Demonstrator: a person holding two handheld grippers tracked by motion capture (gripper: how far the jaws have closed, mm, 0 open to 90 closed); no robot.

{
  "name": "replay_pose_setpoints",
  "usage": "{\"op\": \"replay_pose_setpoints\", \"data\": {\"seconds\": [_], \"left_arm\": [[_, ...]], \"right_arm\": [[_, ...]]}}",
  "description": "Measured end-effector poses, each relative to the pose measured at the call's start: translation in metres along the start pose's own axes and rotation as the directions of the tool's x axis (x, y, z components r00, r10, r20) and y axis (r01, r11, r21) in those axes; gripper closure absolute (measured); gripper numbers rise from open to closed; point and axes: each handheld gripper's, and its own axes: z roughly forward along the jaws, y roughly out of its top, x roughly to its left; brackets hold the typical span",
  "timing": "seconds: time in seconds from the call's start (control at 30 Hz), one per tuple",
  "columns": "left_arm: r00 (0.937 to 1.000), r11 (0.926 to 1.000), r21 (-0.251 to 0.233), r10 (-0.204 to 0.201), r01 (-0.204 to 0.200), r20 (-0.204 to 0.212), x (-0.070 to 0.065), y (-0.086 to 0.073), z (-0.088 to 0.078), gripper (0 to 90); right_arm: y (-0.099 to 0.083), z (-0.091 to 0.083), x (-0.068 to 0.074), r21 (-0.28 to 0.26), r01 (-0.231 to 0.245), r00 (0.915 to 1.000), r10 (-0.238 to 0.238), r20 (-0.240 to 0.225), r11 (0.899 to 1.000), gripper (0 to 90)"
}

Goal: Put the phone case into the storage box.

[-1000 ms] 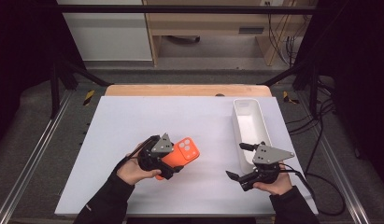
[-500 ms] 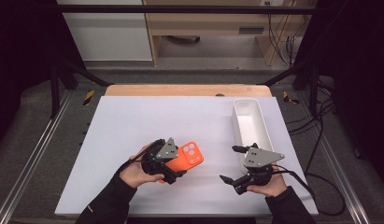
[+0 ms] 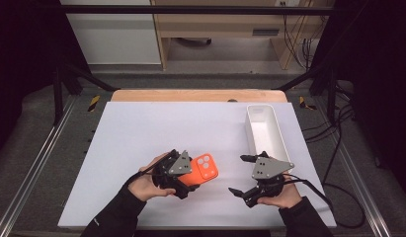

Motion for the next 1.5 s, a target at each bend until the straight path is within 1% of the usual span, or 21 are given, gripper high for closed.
{"op": "replay_pose_setpoints", "data": {"seconds": [0.27, 0.5, 0.6, 0.67, 0.83, 0.97, 1.03, 1.13, 1.2, 1.3, 1.37, 1.5], "left_arm": [[0.9983, 0.9983, -0.007, 0.059, -0.059, -0.004, -0.007, 0.005, -0.001, 14.2], [0.9949, 0.9948, -0.015, 0.101, -0.101, -0.008, -0.013, 0.008, -0.003, 14.2], [0.9937, 0.9934, -0.024, 0.112, -0.112, 0.000, -0.013, 0.009, -0.004, 14.2], [0.9922, 0.9918, -0.028, 0.125, -0.125, -0.001, -0.014, 0.010, -0.006, 14.2], [0.9898, 0.9892, -0.034, 0.143, -0.142, 0.005, -0.015, 0.010, -0.008, 14.2], [0.9877, 0.9870, -0.040, 0.156, -0.156, 0.010, -0.014, 0.009, -0.010, 14.2], [0.9865, 0.9857, -0.046, 0.163, -0.162, 0.018, -0.014, 0.009, -0.011, 14.2], [0.9843, 0.9836, -0.056, 0.174, -0.172, 0.032, -0.016, 0.010, -0.013, 14.1], [0.9815, 0.9814, -0.053, 0.187, -0.185, 0.041, -0.017, 0.011, -0.014, 14.2], [0.9780, 0.9784, -0.047, 0.203, -0.201, 0.047, -0.018, 0.012, -0.015, 14.2], [0.9771, 0.9778, -0.046, 0.207, -0.205, 0.050, -0.018, 0.013, -0.015, 14.2], [0.9762, 0.9774, -0.055, 0.207, -0.204, 0.064, -0.019, 0.015, -0.015, 14.2]], "right_arm": [[0.008, 0.004, 0.003, 0.000, 0.032, 0.9992, -0.032, -0.025, 0.999, 2.7], [0.015, 0.007, 0.005, 0.018, 0.062, 0.9970, -0.061, -0.047, 0.998, 2.8], [0.019, 0.008, 0.006, 0.018, 0.084, 0.9947, -0.083, -0.060, 0.996, 2.9], [0.021, 0.008, 0.007, 0.025, 0.097, 0.9933, -0.095, -0.065, 0.995, 3.0], [0.028, 0.011, 0.009, 0.033, 0.134, 0.9877, -0.131, -0.085, 0.990, 3.0], [0.032, 0.014, 0.010, 0.064, 0.165, 0.9831, -0.158, -0.092, 0.984, 3.1], [0.034, 0.014, 0.010, 0.070, 0.176, 0.9812, -0.170, -0.092, 0.982, 3.1], [0.036, 0.015, 0.011, 0.076, 0.186, 0.9788, -0.178, -0.100, 0.980, 3.3], [0.037, 0.016, 0.012, 0.080, 0.196, 0.9764, -0.187, -0.108, 0.977, 3.3], [0.037, 0.016, 0.013, 0.079, 0.199, 0.9749, -0.188, -0.119, 0.977, 3.6], [0.037, 0.017, 0.013, 0.078, 0.197, 0.9740, -0.186, -0.130, 0.977, 3.6], [0.036, 0.020, 0.013, 0.076, 0.198, 0.9730, -0.187, -0.136, 0.977, 3.9]]}}
